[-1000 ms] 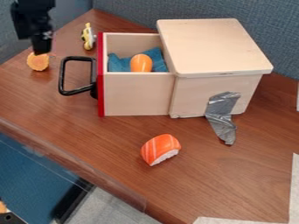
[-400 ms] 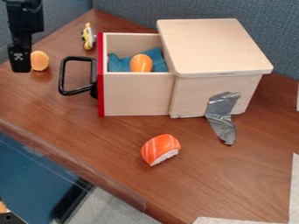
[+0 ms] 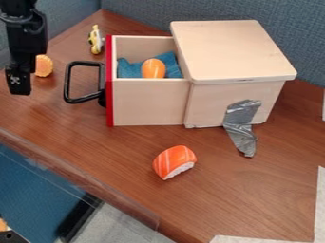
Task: Close the drawer
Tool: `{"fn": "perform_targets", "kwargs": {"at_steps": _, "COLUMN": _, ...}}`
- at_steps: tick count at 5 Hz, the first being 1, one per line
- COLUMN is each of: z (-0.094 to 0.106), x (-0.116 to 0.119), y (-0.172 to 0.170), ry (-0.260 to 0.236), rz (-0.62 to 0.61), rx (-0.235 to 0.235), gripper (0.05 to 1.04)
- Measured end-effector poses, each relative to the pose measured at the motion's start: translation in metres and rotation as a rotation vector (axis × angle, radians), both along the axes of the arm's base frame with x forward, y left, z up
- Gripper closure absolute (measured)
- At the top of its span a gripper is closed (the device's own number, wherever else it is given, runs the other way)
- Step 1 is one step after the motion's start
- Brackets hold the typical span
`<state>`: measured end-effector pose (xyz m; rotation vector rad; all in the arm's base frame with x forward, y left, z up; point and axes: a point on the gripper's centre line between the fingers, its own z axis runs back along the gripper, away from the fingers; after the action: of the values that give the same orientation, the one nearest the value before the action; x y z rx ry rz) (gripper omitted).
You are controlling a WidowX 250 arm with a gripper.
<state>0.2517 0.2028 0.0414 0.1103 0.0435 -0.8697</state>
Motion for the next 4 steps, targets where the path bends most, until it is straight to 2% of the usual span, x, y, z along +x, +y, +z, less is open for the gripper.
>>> {"fn": "perform_targets", "kwargs": {"at_steps": 2, "z": -0.015, "x": 0.000, "y": -0.018, "ry": -0.001, "rz": -0.061, "rx": 0.006, "gripper": 0.083}}
{"fn": "perform_targets", "kwargs": {"at_steps": 4, "z": -0.024, "x": 0.005, "y": -0.037, "ry": -0.005, "rz": -0.050, "rx": 0.017, "gripper": 0.083}}
